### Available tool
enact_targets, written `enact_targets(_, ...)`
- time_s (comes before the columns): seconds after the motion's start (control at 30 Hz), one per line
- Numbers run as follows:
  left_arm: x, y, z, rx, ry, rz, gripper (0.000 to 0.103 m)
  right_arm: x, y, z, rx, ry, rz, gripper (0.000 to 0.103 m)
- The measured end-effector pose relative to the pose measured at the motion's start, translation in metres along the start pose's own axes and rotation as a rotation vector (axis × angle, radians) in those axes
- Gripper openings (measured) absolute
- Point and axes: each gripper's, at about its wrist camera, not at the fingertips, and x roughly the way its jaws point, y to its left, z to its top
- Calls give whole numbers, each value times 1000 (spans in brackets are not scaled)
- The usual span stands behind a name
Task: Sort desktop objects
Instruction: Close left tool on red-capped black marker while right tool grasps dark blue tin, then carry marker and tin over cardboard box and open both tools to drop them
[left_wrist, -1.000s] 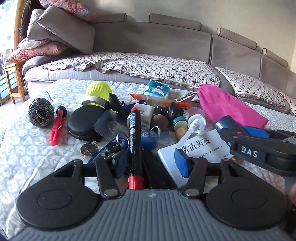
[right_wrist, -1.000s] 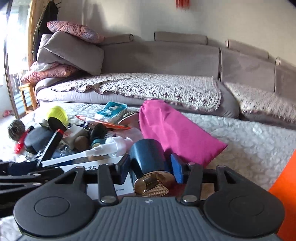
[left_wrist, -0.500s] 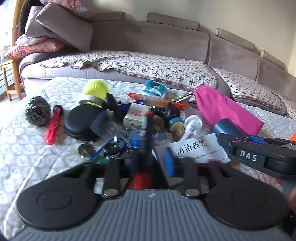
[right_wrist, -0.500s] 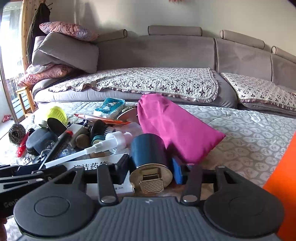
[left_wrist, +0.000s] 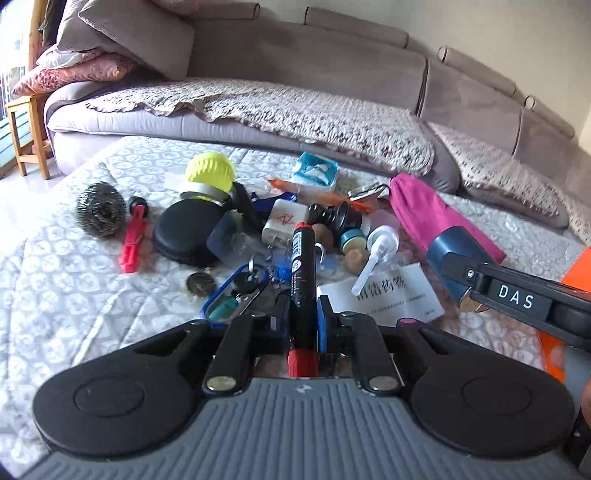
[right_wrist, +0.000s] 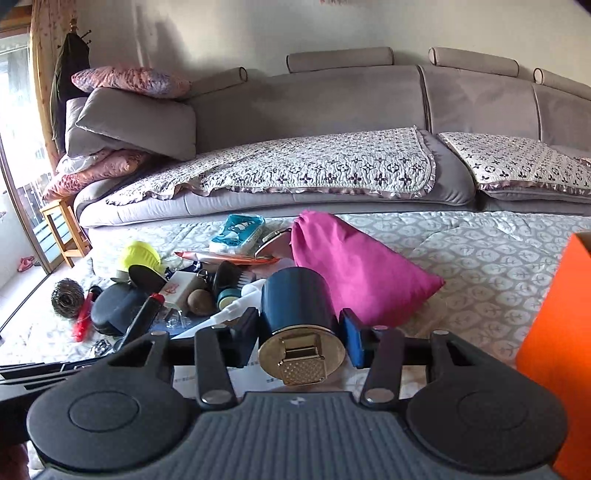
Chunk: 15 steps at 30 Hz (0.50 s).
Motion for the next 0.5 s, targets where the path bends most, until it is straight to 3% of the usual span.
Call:
enact_targets(0.3,-18,-26,9,59,49,44,16,-31,3,-6,90,103,7,47)
enact_targets(0.5,-44,-41,9,78,-5,26,16,-80,8,-7,67,52,15,47)
